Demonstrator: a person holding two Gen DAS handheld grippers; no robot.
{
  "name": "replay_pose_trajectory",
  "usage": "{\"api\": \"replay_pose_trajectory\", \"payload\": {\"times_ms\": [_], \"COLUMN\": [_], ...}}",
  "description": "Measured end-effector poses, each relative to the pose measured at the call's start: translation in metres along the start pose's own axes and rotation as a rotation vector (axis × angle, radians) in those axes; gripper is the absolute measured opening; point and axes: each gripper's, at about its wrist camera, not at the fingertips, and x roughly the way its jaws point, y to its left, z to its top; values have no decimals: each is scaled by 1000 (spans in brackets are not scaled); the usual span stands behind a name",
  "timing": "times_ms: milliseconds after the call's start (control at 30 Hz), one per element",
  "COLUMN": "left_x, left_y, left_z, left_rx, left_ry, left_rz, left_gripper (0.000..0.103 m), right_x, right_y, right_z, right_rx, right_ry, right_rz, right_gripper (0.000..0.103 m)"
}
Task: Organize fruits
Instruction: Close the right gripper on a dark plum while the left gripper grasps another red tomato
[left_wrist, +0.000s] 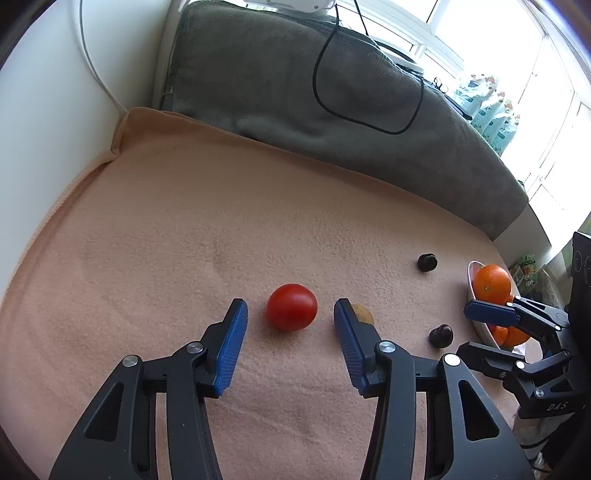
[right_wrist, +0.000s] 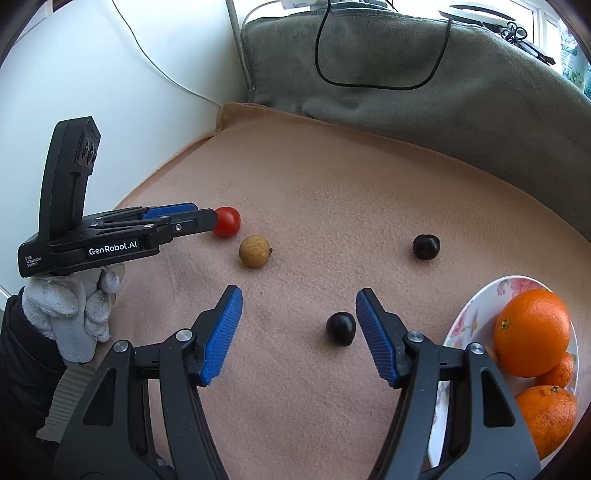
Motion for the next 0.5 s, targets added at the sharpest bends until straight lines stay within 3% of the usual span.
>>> {"api": "replay_pose_trajectory", "payload": {"times_ms": [167, 267, 500], "left_x": [6, 8, 12], "left_y": [3, 4, 4], "left_z": [1, 1, 0], "left_rx": [-10, -12, -11], "left_ry": [10, 14, 26], "left_rz": [-7, -10, -9], "left_gripper": [43, 43, 39], "right_x": [7, 12, 21], "right_y": [-5, -10, -21], "right_z": [-3, -4, -11], "right_rx": [-7, 0, 26], "right_ry": [27, 52, 84], "right_rz": [-22, -25, -39], "right_gripper": [66, 49, 49]}}
